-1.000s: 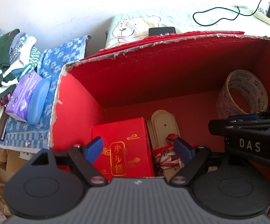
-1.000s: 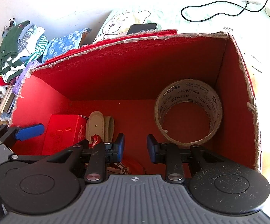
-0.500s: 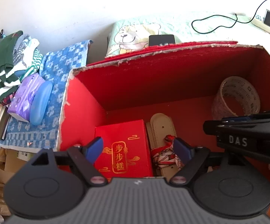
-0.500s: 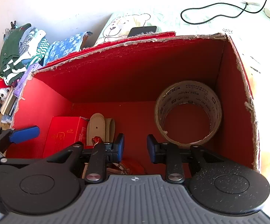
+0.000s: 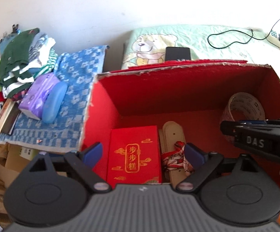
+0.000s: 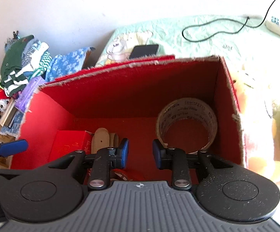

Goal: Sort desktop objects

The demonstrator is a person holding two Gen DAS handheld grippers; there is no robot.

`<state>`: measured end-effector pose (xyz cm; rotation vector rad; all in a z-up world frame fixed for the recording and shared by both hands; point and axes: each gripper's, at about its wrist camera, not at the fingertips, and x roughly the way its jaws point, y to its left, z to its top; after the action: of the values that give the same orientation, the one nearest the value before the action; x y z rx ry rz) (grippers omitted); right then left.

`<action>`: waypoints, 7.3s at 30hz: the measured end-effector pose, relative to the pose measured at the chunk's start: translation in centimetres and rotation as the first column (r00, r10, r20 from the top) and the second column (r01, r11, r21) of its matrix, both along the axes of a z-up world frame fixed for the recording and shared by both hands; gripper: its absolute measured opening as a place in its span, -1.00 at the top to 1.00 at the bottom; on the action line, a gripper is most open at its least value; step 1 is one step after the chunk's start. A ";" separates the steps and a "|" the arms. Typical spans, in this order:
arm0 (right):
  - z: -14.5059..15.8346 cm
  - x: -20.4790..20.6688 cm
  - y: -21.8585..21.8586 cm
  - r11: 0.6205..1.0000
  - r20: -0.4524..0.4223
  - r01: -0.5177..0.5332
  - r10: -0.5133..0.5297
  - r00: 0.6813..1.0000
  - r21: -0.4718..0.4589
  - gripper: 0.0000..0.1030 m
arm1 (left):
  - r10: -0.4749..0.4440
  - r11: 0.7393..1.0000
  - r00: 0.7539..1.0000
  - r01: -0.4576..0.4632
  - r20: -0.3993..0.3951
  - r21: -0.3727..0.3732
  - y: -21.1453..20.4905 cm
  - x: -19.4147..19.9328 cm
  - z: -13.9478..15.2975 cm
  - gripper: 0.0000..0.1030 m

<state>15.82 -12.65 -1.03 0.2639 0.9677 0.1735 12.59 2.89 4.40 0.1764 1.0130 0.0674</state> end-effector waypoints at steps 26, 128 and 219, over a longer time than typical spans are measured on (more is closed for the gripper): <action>5.2 -7.0 -2.7 0.989 0.207 -0.146 0.149 0.967 -0.029 0.12 | 0.116 0.975 0.991 -0.100 0.067 -0.201 -1.2 -8.9 4.4 -0.94; 6.0 -1.3 -5.6 0.940 0.104 -0.213 0.191 0.976 0.267 0.45 | -0.508 0.822 0.859 0.507 0.071 -0.258 -6.9 0.1 3.6 0.31; -0.7 2.6 -2.7 0.991 -0.113 -0.049 0.063 0.992 0.122 0.42 | -0.342 0.931 0.928 0.314 -0.146 -0.185 -2.5 3.0 -1.3 -0.30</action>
<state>18.41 -15.40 -1.76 0.3600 1.0830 0.2704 15.60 0.38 3.13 0.2073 1.1478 -0.3411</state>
